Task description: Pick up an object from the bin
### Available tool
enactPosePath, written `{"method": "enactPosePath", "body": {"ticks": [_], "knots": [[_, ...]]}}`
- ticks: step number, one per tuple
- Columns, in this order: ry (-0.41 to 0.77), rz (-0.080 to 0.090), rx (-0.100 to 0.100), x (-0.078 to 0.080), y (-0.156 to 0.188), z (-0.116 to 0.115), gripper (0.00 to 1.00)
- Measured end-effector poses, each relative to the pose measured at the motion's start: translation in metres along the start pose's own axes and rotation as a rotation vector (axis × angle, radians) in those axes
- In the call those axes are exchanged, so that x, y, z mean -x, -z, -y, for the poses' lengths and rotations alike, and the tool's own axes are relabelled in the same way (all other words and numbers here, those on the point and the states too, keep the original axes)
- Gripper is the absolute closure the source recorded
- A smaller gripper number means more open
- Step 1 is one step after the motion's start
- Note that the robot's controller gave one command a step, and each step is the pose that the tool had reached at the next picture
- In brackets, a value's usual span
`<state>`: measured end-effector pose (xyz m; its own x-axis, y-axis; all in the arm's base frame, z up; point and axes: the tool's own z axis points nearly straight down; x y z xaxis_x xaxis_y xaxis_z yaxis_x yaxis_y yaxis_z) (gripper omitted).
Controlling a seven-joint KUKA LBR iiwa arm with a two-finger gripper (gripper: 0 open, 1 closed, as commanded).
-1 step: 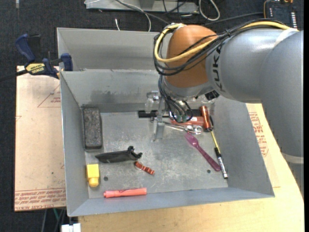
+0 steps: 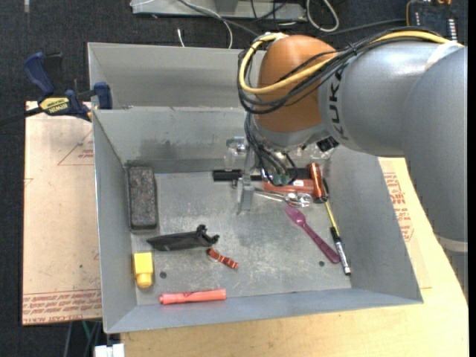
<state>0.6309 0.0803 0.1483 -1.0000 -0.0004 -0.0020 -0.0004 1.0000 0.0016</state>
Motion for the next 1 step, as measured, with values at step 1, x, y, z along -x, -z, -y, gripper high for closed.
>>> {"method": "enactPosePath", "body": {"ticks": [1], "knots": [[0.488,-0.005,0.004,-0.0571,-0.0791,-0.0841,0.00]]}}
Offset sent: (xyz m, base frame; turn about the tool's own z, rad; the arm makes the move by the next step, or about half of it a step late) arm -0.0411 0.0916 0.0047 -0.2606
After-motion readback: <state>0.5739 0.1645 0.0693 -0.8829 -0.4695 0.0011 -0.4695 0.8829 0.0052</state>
